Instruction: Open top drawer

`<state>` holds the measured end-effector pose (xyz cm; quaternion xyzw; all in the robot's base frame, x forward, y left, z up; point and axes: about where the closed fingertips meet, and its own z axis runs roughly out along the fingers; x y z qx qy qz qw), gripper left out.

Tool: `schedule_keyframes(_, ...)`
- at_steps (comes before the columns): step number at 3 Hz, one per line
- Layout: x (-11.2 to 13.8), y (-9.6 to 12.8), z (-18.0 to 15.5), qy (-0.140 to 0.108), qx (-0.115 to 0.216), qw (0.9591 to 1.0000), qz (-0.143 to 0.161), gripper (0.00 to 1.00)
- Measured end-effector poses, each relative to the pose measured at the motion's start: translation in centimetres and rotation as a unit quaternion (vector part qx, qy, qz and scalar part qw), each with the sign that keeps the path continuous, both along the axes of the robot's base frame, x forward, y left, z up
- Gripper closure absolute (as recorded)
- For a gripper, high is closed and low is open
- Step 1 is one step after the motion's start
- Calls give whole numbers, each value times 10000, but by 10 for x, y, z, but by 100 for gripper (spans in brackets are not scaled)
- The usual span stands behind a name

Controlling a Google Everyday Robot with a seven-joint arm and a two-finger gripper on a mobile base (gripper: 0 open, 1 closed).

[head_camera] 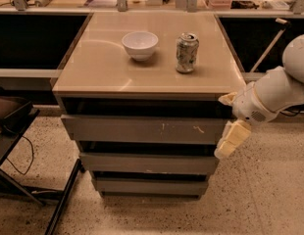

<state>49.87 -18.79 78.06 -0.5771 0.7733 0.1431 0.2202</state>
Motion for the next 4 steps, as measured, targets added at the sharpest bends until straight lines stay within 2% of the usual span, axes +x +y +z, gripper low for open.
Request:
schedule_keyframes(1,-2,2,-11,-126,-221,9997,-72,0)
schedule_keyframes(2,-2,28,-27,-449,-606,9970,-164,0)
schedule_keyframes(3,28,60,-34,-870,-340,9943,-519,0)
schedule_keyframes(4,43,62,-25,-1162,-247,9907,-659,0)
